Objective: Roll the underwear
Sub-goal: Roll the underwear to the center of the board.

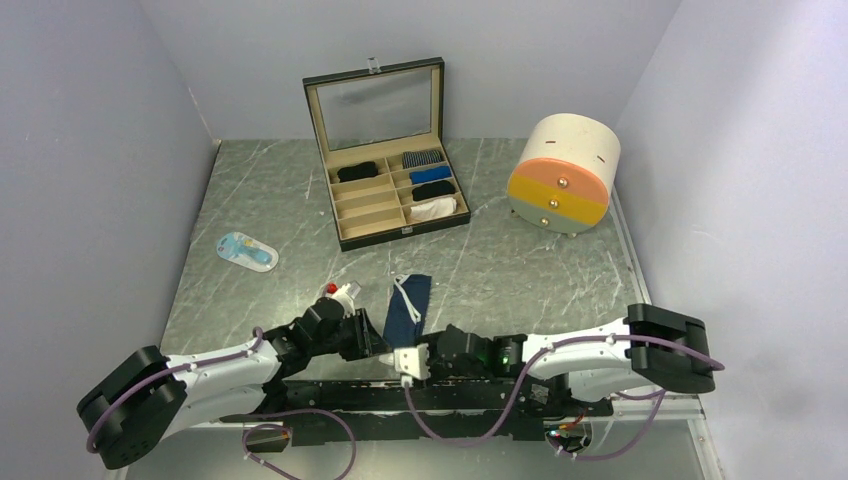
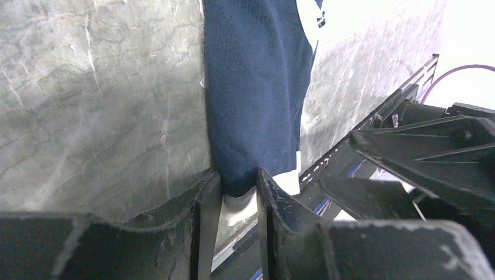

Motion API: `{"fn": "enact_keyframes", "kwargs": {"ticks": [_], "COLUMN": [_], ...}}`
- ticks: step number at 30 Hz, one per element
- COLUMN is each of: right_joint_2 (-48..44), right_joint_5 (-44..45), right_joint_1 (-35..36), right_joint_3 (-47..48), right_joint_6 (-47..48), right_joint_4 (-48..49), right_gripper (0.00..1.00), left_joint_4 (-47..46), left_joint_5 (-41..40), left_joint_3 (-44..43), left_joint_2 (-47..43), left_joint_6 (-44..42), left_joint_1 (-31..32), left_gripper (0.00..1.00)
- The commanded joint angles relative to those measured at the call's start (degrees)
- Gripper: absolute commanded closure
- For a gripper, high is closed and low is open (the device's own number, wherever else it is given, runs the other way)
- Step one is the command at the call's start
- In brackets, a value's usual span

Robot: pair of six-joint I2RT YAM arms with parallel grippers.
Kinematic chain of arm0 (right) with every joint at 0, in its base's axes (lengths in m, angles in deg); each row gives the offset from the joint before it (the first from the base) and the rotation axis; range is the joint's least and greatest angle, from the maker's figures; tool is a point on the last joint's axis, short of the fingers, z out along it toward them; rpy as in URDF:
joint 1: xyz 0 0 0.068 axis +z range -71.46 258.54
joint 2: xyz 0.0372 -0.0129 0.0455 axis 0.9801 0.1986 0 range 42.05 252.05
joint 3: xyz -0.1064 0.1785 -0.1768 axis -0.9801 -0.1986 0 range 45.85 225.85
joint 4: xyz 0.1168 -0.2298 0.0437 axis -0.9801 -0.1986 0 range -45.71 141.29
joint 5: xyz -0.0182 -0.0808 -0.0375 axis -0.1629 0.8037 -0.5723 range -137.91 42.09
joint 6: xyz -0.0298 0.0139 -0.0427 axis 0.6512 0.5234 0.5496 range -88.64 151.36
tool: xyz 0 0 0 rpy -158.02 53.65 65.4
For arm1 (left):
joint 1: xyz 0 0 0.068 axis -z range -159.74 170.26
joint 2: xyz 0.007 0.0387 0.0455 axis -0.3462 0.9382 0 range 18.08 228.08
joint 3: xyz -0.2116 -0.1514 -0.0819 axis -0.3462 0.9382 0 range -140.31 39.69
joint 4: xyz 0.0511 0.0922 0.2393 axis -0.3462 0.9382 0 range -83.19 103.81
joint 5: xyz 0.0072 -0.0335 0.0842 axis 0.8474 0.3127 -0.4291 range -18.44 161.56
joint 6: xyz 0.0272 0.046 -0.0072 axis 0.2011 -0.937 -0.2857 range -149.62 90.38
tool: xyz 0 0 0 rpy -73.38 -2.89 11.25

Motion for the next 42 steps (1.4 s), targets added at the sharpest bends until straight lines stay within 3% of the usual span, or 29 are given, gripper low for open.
{"fn": "enact_keyframes", "kwargs": {"ticks": [1, 14, 34, 42], "right_joint_2": [1.28, 7.64, 11.59, 12.71], "right_joint_5": [2.4, 6.64, 5.94, 4.82], "right_joint_1": [3.57, 8.19, 8.38, 8.47], "right_joint_3": [-1.99, -3.33, -4.61, -2.8], "right_joint_6": [14.69, 27.12, 30.65, 31.59], "right_joint_4": [3.53, 12.25, 21.52, 20.03], "right_gripper": [0.47, 0.45, 0.58, 0.6], "left_joint_4": [9.38, 10.06, 10.0, 9.08], "left_joint_5": [-3.26, -3.91, -3.72, -3.45], "left_joint_3": [2.03, 1.49, 0.61, 0.92], "left_joint_2": [1.26, 1.67, 3.06, 3.82], "left_joint_6": [-3.13, -3.5, -3.77, -3.68], "left_joint_1": [0.05, 0.05, 0.1, 0.05], "left_gripper": [0.64, 0.64, 0.64, 0.65]}}
